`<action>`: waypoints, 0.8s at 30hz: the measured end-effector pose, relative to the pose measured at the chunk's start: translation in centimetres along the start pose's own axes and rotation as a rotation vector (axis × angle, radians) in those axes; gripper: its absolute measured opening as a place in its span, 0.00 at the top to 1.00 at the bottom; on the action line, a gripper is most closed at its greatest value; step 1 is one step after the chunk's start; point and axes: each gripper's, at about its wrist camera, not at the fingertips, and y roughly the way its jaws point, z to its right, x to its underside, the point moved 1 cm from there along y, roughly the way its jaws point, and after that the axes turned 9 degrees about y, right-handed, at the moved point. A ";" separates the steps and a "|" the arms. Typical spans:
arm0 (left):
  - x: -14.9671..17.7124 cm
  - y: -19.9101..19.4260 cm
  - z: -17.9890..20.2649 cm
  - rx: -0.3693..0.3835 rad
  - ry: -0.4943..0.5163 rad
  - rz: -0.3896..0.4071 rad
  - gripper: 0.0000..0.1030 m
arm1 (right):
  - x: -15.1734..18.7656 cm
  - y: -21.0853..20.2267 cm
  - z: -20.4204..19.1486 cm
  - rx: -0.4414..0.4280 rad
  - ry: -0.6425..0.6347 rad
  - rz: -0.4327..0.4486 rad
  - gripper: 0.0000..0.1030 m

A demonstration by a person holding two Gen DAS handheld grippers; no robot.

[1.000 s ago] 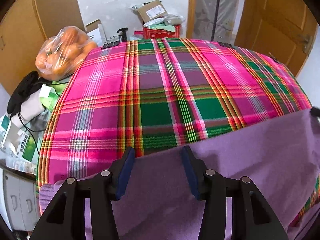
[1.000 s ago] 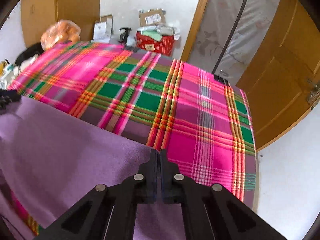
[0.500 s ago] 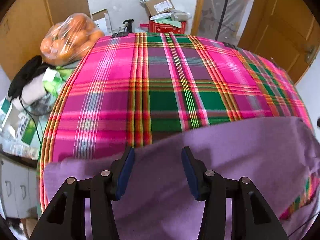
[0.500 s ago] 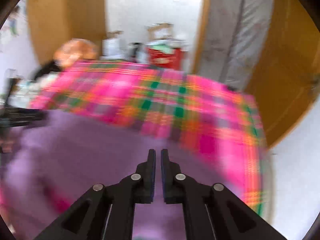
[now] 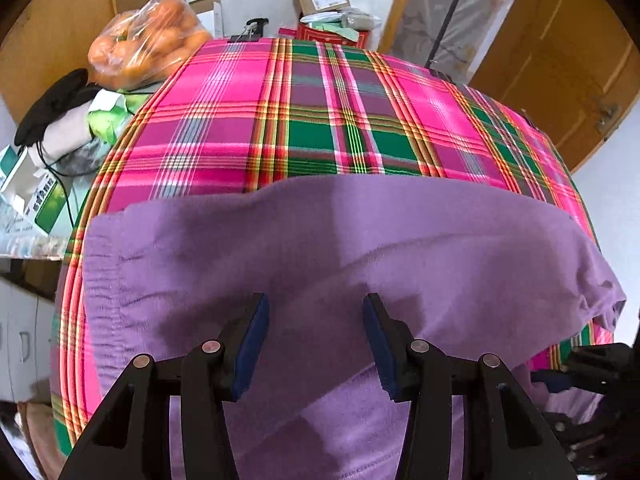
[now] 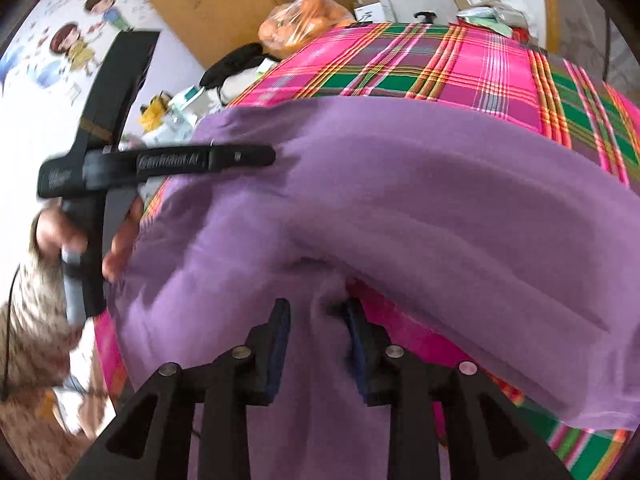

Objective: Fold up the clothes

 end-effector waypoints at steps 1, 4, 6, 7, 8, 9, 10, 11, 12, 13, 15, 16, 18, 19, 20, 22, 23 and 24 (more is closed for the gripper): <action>0.0 0.0 -0.1 0.000 0.001 -0.001 0.51 | 0.0 0.1 -0.1 -0.006 -0.004 0.008 0.74; -0.1 0.3 -0.4 -0.001 -0.004 -0.004 0.51 | 0.5 -0.1 -0.5 0.001 -0.012 0.036 0.94; -0.1 0.5 -0.6 -0.003 -0.010 -0.005 0.51 | 1.2 -0.8 -0.8 -0.027 -0.023 0.051 0.94; -0.1 0.6 -0.7 -0.004 -0.012 -0.008 0.51 | 1.7 -1.3 -1.0 -0.048 -0.029 0.059 0.95; -0.1 0.7 -0.8 -0.007 -0.014 -0.010 0.51 | 2.2 -1.7 -1.6 -0.074 -0.049 0.061 0.95; -0.1 0.8 -0.8 -0.010 -0.014 -0.011 0.51 | 2.9 -2.2 -2.3 -0.096 -0.089 0.061 0.95; -0.2 0.9 -0.8 -0.014 -0.012 -0.010 0.51 | 3.4 -2.3 -2.8 -0.091 -0.122 0.060 0.95; -0.2 0.9 -0.8 -0.018 -0.011 -0.011 0.51 | 3.8 -2.1 -3.1 -0.058 -0.146 0.055 0.95; -0.2 0.9 -0.7 -0.025 -0.010 -0.013 0.51 | 4.1 -1.9 -3.4 -0.026 -0.168 0.051 0.95; -0.2 1.0 -0.6 -0.033 -0.009 -0.017 0.51 | 4.2 -1.7 -3.2 -0.016 -0.162 0.050 0.93; -0.2 0.8 -0.2 -0.033 -0.010 -0.021 0.51 | 4.0 -1.8 -2.2 -0.021 -0.102 0.047 0.91; -0.2 0.6 0.0 -0.025 -0.010 -0.018 0.51 | 4.0 -2.1 -1.9 -0.024 -0.082 0.056 0.86; -0.1 -0.1 0.8 -0.012 0.007 -0.003 0.51 | 4.2 -3.9 -1.4 -0.025 -0.070 0.113 0.81; -0.1 -0.5 1.2 -0.008 0.018 0.005 0.51 | 4.5 -4.7 -1.0 -0.023 -0.062 0.133 0.75; 0.0 -0.9 1.6 -0.004 0.028 0.013 0.51 | 4.9 -6.0 -0.3 -0.015 -0.043 0.163 0.72; -0.2 -1.9 2.9 0.020 0.063 0.033 0.51 | 5.6 -8.2 1.2 0.006 -0.005 0.213 0.71; -0.3 -2.3 3.7 0.030 0.084 0.044 0.51 | 6.0 -9.2 2.0 0.026 0.018 0.236 0.71; -0.4 -2.7 4.6 0.040 0.109 0.054 0.51 | 6.6 -10.5 3.4 0.057 0.058 0.272 0.71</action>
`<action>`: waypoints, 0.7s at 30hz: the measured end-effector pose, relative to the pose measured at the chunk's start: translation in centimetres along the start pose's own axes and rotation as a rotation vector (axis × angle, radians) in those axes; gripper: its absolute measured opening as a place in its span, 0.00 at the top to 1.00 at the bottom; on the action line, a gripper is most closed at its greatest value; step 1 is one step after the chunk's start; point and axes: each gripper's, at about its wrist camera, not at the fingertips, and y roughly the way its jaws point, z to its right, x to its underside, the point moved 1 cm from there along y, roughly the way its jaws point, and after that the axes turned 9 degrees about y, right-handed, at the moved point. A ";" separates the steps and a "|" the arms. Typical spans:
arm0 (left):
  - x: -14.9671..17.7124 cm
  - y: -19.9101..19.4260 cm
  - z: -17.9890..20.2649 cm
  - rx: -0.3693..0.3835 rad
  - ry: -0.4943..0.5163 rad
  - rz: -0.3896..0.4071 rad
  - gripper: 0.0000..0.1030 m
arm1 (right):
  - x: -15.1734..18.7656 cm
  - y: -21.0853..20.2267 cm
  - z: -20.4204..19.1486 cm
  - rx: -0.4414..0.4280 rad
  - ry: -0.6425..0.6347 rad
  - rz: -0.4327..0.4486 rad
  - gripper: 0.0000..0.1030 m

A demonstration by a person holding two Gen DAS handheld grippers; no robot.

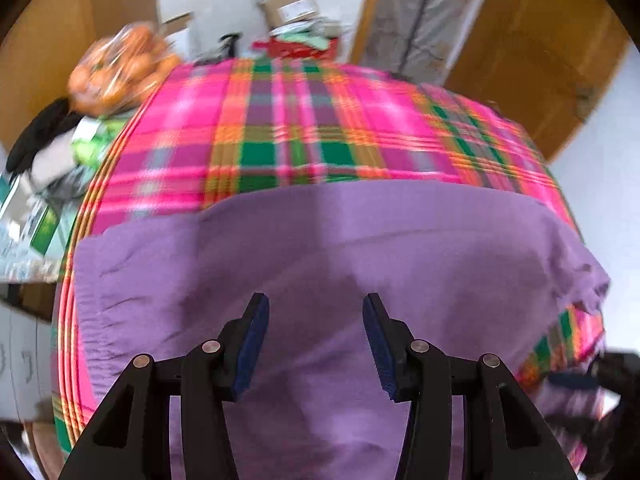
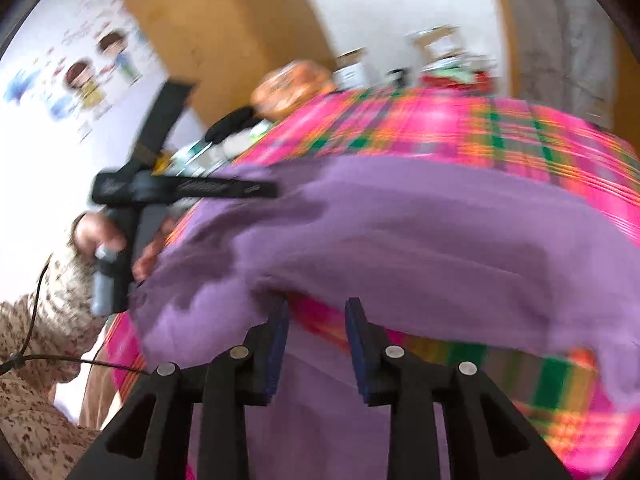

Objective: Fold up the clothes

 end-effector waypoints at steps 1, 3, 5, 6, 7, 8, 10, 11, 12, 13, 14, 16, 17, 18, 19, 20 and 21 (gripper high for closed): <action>-0.2 -0.3 1.0 0.013 0.027 0.010 0.51 | 0.2 -1.0 1.1 0.027 0.028 0.024 0.71; -0.7 -0.8 3.2 0.041 0.083 0.021 0.51 | 0.9 -3.4 4.0 0.117 0.100 0.079 0.70; -1.0 -1.0 5.4 0.066 0.137 0.025 0.51 | 1.8 -5.9 6.9 0.206 0.180 0.132 0.70; -1.1 -1.0 6.5 0.079 0.162 0.024 0.51 | 2.3 -7.4 8.6 0.249 0.227 0.161 0.70; -1.2 -0.9 7.6 0.089 0.186 0.022 0.51 | 2.7 -8.4 9.9 0.266 0.265 0.184 0.70; -1.4 -0.8 8.7 0.097 0.210 0.018 0.51 | 3.3 -9.4 11.2 0.298 0.311 0.205 0.69; -1.7 -0.5 11.1 0.106 0.252 0.014 0.51 | 4.3 -10.8 13.5 0.357 0.385 0.240 0.68; -1.7 -0.3 12.4 0.113 0.275 0.010 0.51 | 4.7 -11.3 14.4 0.383 0.414 0.254 0.68; -1.7 -0.1 13.6 0.124 0.298 0.004 0.51 | 5.1 -11.6 15.2 0.390 0.437 0.260 0.68; -1.6 0.1 14.8 0.135 0.321 -0.001 0.51 | 5.5 -11.9 16.0 0.398 0.460 0.266 0.67; -1.5 0.4 16.2 0.144 0.354 -0.011 0.51 | 5.9 -12.2 16.8 0.404 0.483 0.272 0.67; -1.2 1.2 18.5 0.147 0.415 -0.028 0.51 | 6.3 -11.7 17.4 0.399 0.501 0.264 0.67; -1.0 1.6 19.5 0.147 0.437 -0.035 0.51 | 6.4 -11.4 17.6 0.391 0.507 0.259 0.66; -0.9 2.0 20.2 0.144 0.452 -0.041 0.51 | 6.5 -11.5 18.1 0.380 0.507 0.254 0.66; -0.8 2.4 20.8 0.136 0.463 -0.045 0.51 | 6.6 -11.5 18.5 0.369 0.507 0.249 0.64; -0.6 2.8 21.4 0.128 0.474 -0.049 0.51 | 6.7 -11.2 18.6 0.367 0.508 0.246 0.64; -0.5 3.3 22.1 0.120 0.486 -0.054 0.51 | 6.8 -11.0 18.7 0.365 0.509 0.243 0.63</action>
